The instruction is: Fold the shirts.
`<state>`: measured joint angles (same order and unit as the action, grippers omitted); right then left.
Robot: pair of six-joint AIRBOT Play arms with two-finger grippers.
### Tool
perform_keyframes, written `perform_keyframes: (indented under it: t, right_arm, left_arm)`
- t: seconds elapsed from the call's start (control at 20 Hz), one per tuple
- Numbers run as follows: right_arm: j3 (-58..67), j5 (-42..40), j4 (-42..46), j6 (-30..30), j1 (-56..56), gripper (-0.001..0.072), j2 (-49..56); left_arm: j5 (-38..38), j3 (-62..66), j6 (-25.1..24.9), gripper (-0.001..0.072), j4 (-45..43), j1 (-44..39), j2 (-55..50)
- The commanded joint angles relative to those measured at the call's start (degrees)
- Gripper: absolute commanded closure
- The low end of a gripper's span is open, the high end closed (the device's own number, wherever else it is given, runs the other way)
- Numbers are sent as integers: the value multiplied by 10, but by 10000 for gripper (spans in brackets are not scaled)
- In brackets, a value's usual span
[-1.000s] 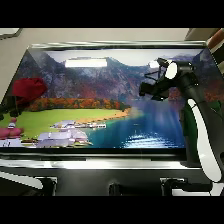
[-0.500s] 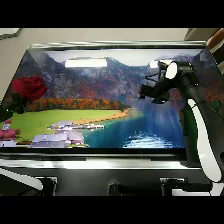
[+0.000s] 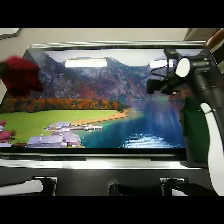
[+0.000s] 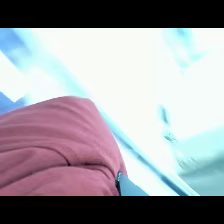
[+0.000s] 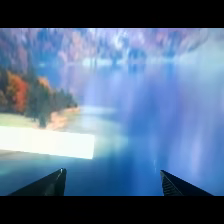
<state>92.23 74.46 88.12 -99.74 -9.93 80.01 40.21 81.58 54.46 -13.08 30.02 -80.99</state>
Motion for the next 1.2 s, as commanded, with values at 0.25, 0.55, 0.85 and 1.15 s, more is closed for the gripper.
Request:
perform_keyframes:
  t: [0.25, 0.55, 0.85, 1.15]
  right_arm:
    - [0, 4, 30, 19, 0, 36, -135]
    - [0, 91, 30, 31, 0, 36, -176]
    - [-7, 158, 24, 31, 0, 37, -161]
    - [-16, 177, -37, 49, 0, 37, -84]
  left_arm:
    - [125, -6, 91, 683, -228, -251, 257]
    - [193, -136, 152, 682, -277, -475, 225]
    - [188, -176, 228, 682, -283, -531, 37]
    - [268, -61, 238, -6, -302, -468, -39]
